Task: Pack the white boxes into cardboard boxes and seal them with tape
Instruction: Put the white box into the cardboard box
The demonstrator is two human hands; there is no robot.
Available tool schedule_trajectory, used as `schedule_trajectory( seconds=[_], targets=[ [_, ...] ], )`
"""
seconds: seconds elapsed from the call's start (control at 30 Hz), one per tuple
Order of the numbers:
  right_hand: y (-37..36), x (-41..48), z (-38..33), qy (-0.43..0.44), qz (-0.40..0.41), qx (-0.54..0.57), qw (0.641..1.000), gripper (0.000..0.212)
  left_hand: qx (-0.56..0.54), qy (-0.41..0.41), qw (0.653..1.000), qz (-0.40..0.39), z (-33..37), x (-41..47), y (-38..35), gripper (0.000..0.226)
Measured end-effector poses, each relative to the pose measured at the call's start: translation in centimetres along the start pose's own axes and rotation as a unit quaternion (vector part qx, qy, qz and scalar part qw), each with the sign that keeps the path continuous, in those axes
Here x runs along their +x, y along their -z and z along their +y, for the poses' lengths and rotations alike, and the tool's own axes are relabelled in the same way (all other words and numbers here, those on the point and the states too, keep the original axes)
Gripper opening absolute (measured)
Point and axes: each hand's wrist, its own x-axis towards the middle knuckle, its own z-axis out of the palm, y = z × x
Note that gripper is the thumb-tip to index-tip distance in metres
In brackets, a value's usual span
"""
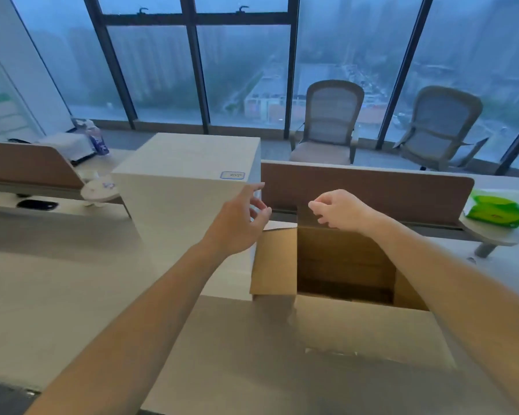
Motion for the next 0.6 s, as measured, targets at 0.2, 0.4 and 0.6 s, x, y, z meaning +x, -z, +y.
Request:
schedule_trajectory(
  seconds=[0.2,0.4,0.6],
  targets=[
    [-1.4,2.0,-10.0,0.056,0.019,-0.008,0.998,0.044,0.047,-0.072,0.992,0.094,-2.2,1.1,8.3,0.023],
    [-3.2,6.2,-13.7,0.106,-0.004,-0.036,0.994,0.086,0.177,0.022,0.982,0.067,-6.4,5.8,12.2,0.029],
    [-5.1,8.9,-14.8,0.153,-0.09,-0.195,0.965,0.112,0.265,0.149,0.95,-0.074,-9.2,10.4,13.2,0.058]
  ],
)
